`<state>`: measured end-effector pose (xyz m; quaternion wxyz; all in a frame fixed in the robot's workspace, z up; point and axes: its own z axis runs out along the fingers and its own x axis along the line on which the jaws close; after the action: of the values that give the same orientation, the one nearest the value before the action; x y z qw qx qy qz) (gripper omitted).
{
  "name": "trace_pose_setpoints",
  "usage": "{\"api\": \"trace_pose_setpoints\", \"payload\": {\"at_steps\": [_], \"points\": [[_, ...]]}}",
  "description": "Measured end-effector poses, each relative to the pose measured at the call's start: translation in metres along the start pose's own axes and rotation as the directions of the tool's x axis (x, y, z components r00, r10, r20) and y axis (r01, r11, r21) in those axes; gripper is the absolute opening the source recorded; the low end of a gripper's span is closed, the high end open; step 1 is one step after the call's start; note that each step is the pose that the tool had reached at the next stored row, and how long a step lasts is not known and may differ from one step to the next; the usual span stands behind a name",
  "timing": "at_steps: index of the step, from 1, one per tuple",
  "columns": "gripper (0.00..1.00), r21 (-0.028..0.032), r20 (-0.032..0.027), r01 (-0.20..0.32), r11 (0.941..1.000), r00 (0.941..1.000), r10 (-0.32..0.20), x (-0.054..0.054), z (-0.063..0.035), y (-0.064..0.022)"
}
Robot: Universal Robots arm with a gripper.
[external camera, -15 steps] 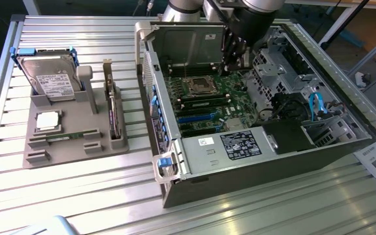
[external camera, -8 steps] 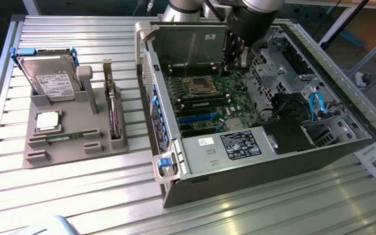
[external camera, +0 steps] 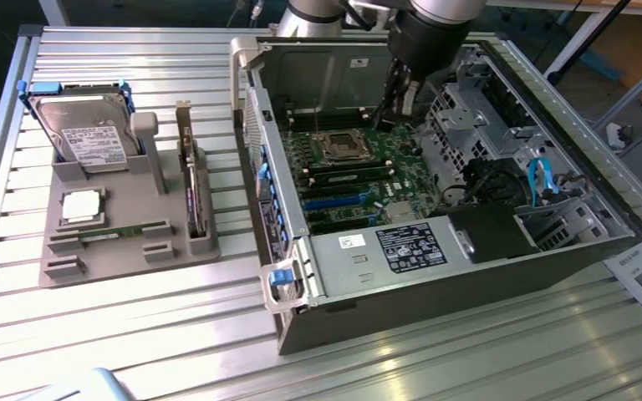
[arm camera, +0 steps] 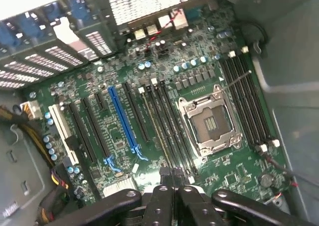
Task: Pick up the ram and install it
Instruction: 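Press down the ram until it locks into place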
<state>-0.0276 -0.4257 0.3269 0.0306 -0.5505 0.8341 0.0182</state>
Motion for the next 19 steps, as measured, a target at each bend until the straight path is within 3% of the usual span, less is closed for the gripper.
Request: {"api": "trace_pose_setpoints", "payload": {"at_steps": [2, 6, 7, 12, 13, 14, 18, 19], "points": [[0.10, 0.0038, -0.0002, -0.054, 0.9985, 0.9986, 0.054, 0.0001, 0.0018, 0.0000], [0.10, 0.0122, 0.0004, -0.170, 0.9853, 0.9854, 0.170, 0.0004, 0.0057, 0.0000], [0.10, 0.0144, 0.0007, -0.201, 0.9795, 0.9797, 0.201, 0.0005, 0.0066, 0.0000], [0.10, 0.0241, 0.0032, -0.337, 0.9413, 0.9416, 0.337, 0.0006, 0.0078, 0.0000], [0.10, 0.0260, 0.0037, -0.362, 0.9317, 0.9321, 0.362, 0.0006, 0.0078, 0.0000], [0.10, 0.0287, 0.0047, -0.400, 0.9161, 0.9165, 0.400, 0.0006, 0.0078, 0.0000], [0.10, 0.0341, 0.0069, -0.473, 0.8806, 0.8812, 0.473, 0.0006, 0.0078, 0.0000], [0.10, 0.0358, 0.0078, -0.496, 0.8674, 0.8680, 0.496, 0.0006, 0.0078, 0.0000]]}}
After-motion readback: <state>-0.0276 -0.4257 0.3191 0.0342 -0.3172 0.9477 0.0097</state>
